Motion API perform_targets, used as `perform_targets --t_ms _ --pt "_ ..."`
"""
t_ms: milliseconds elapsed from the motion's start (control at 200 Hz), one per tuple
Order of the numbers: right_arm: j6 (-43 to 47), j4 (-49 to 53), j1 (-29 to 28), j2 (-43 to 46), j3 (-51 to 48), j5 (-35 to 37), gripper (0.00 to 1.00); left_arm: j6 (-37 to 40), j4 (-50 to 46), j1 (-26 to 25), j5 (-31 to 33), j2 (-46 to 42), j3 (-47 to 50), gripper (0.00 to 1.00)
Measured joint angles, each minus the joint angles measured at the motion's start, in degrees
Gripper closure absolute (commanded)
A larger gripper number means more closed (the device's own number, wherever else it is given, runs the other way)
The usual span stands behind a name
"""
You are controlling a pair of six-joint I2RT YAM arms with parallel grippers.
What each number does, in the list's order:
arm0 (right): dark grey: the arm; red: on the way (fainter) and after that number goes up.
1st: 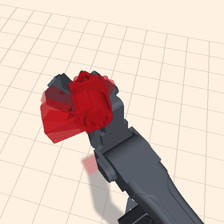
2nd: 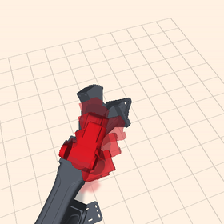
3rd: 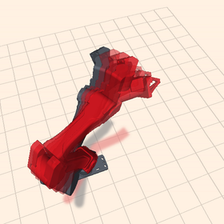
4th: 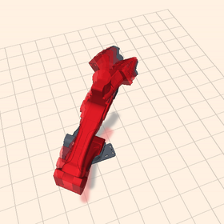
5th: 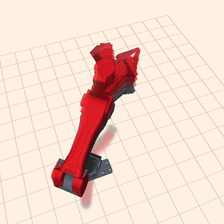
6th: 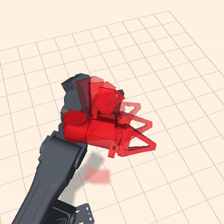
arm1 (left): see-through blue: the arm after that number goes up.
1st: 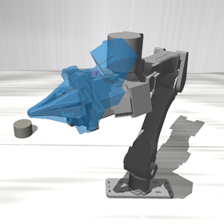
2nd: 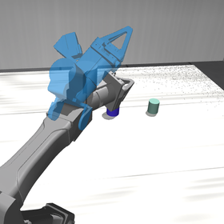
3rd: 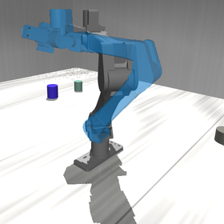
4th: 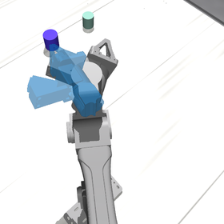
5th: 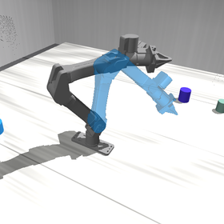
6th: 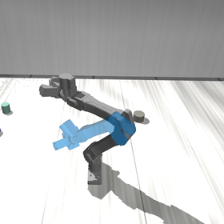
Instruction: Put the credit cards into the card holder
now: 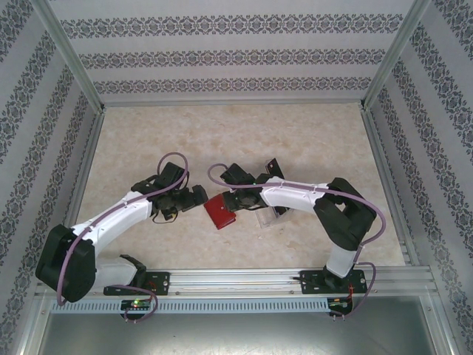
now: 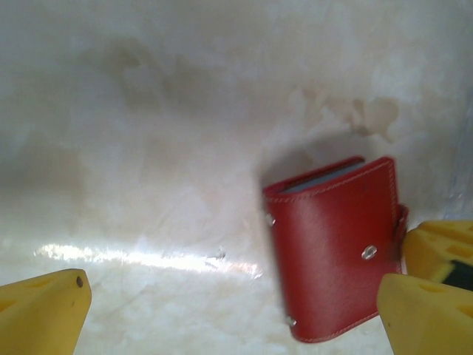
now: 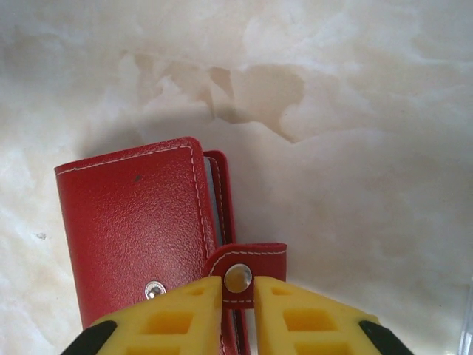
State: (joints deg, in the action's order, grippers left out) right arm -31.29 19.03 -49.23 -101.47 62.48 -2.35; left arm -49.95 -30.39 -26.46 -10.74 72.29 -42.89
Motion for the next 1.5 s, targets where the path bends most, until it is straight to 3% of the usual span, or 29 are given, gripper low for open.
perform_targets --t_ms 140,635,834,954,1134,1499 --pt "0.07 -0.04 0.0 1.38 -0.04 0.0 0.67 0.35 0.09 -0.44 -1.25 0.22 1.55 0.0" --pt "0.28 0.02 0.0 -1.86 2.12 -0.24 0.67 0.66 3.17 -1.68 -1.51 7.5 1.55 0.0" --pt "1.38 0.13 0.0 -3.39 2.75 -0.2 0.79 0.63 3.89 -1.68 -1.42 7.72 1.55 0.0" --pt "1.53 0.26 0.0 -3.39 2.78 -0.02 0.81 0.63 3.89 -1.68 -1.42 7.72 1.55 0.0" --pt "1.75 0.57 0.0 -3.37 2.78 0.31 0.94 0.66 3.89 -1.68 -1.44 7.76 1.55 0.0" --pt "1.7 1.05 0.39 -1.66 2.12 0.42 1.0 1.7 3.91 -2.45 -0.72 9.73 1.27 0.0"
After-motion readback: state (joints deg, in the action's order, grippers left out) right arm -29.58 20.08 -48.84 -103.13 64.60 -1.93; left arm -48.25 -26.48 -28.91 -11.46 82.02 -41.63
